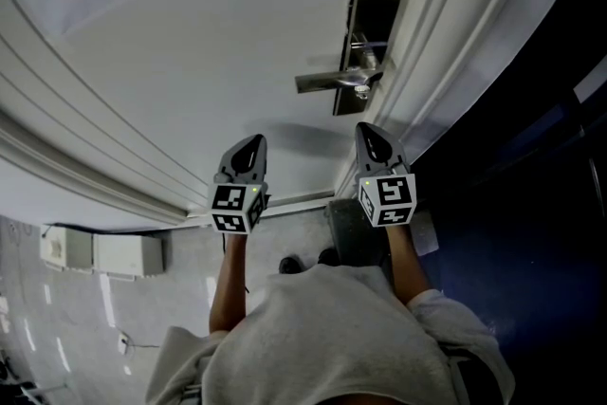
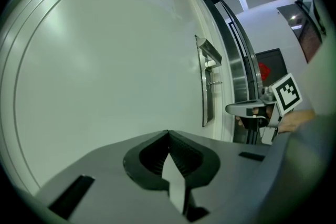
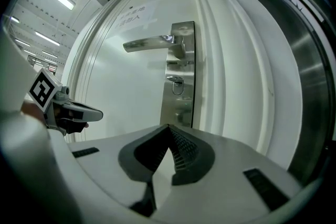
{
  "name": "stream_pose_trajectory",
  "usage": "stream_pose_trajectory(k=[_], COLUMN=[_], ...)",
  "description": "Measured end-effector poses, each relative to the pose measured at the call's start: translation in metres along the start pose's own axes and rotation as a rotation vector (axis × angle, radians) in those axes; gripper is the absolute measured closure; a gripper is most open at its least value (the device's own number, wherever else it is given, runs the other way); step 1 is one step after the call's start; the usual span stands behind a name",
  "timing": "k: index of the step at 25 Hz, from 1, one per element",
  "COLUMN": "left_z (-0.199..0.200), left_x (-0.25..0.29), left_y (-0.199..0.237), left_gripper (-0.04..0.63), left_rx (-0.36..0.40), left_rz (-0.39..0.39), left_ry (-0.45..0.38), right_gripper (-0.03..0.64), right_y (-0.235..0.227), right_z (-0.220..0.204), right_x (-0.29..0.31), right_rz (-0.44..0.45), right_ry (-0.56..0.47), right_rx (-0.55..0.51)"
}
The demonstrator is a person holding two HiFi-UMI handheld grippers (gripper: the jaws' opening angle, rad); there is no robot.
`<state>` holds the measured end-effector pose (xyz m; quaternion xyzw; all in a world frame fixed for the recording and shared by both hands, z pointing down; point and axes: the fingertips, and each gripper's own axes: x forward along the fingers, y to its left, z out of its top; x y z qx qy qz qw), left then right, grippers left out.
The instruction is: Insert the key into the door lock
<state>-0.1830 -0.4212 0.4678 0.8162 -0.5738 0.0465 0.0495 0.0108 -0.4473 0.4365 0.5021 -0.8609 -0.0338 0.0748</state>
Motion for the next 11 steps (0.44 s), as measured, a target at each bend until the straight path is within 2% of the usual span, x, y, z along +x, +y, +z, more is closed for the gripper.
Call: stream_pose_trajectory(k=[11], left_z=[0.0001], left_x=[-0.0005], left_y=[-0.0002], left_gripper=[0.578], left_rx=[-0.001], left_rz=[0.0], left_ry=[0.002], right_gripper=[0.594], right_y=[0.0042], right_z=[-0.0022], right_x=[-0.0006], right_rz=[0.009], right_ry=[0.011], right_rx=[-0.006])
